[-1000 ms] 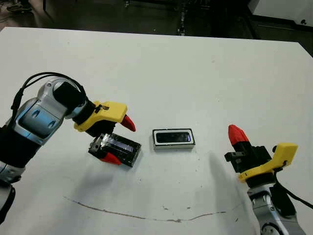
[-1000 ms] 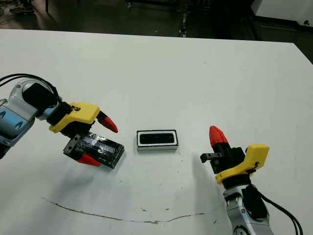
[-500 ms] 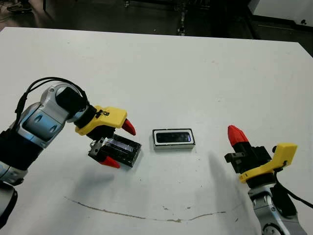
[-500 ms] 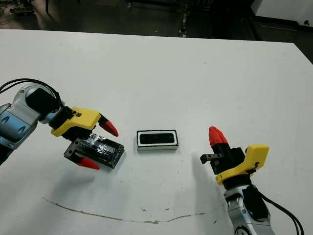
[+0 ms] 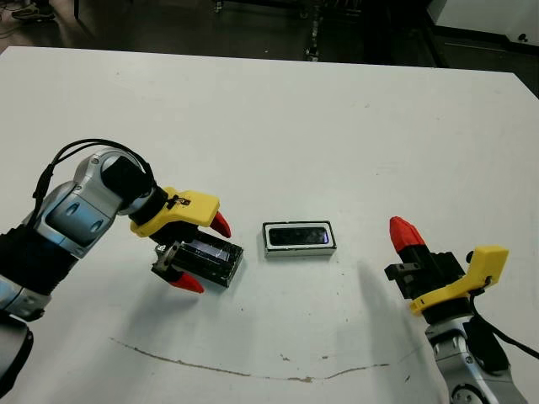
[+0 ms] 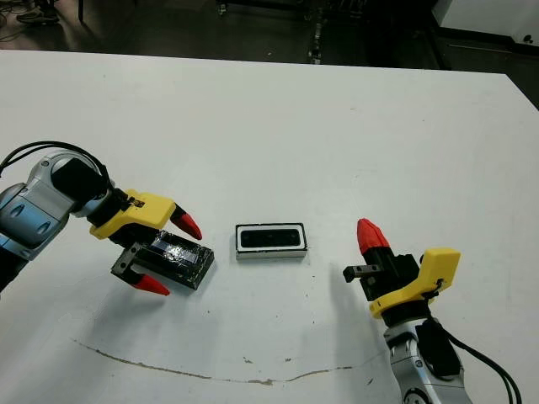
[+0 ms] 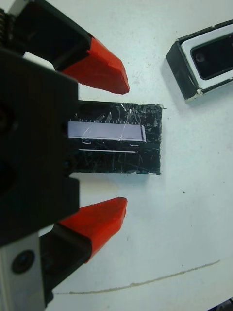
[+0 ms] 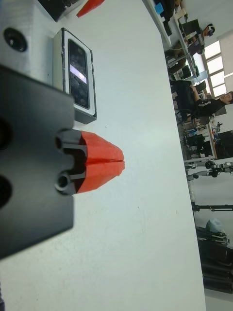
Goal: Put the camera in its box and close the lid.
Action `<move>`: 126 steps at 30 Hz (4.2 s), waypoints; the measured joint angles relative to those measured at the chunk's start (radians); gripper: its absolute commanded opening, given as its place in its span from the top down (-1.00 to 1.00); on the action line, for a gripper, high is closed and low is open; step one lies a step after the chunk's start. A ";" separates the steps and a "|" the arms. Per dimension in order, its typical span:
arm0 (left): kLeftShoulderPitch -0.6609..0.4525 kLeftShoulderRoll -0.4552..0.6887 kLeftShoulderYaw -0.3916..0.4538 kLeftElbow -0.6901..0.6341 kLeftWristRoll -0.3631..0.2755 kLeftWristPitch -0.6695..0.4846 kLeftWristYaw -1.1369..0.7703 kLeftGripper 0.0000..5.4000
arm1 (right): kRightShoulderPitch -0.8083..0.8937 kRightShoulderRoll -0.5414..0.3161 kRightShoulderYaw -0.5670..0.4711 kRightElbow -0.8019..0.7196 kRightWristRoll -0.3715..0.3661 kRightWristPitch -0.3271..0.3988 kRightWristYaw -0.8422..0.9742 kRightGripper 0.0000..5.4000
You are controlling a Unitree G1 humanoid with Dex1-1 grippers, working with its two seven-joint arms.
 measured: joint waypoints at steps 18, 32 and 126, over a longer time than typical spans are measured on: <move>0.060 -0.028 0.044 0.056 -0.016 -0.025 0.071 -0.37 | 0.008 0.000 0.007 -0.001 0.010 0.007 -0.002 1.00; 0.070 -0.028 0.057 0.044 -0.025 -0.025 0.075 -0.17 | 0.008 -0.002 0.026 -0.001 0.001 0.009 -0.002 1.00; 0.133 -0.422 0.142 0.129 -0.226 0.154 0.555 -0.17 | 0.015 -0.003 0.041 0.002 0.004 0.026 -0.010 1.00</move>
